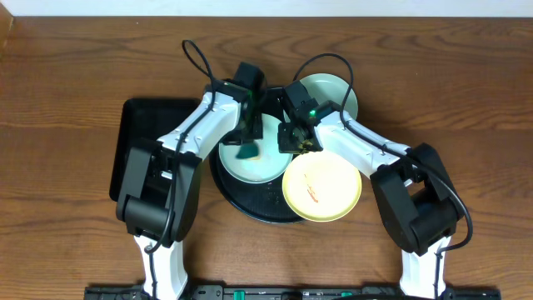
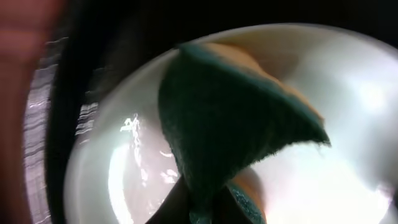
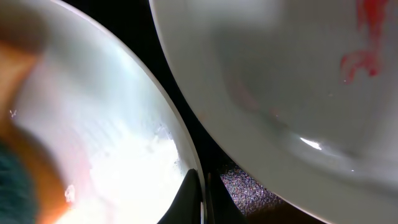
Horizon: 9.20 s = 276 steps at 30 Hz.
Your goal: Clean dirty plates on tray and stack at the side
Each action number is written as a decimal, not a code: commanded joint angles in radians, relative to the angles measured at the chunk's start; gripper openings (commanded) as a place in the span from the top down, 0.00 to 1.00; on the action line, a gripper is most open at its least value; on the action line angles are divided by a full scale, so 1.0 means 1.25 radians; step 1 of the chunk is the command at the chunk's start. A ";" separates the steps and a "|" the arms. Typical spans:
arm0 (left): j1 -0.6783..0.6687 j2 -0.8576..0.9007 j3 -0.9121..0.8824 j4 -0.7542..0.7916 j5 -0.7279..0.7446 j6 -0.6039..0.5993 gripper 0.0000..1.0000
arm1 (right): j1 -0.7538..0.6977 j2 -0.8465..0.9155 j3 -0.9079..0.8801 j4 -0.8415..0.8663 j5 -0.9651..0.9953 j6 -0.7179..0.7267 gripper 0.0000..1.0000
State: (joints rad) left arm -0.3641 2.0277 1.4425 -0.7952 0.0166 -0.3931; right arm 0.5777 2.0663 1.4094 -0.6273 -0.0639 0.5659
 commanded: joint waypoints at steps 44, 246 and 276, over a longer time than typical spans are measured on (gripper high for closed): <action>0.222 -0.117 0.274 -0.265 -0.003 0.065 0.92 | 0.003 0.012 0.001 0.004 -0.047 -0.080 0.99; 0.416 -0.247 0.222 -0.299 0.001 0.101 0.93 | -0.465 -0.345 -0.184 -0.241 -0.276 -0.434 0.64; 0.415 -0.247 0.222 -0.299 0.001 0.101 0.92 | -0.282 -0.291 -0.316 -0.162 -0.137 -0.348 0.99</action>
State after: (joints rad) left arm 0.1604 1.7206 1.7264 -1.1702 0.0231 -0.2836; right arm 0.2081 1.6970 1.0187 -0.8322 -0.2203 0.1089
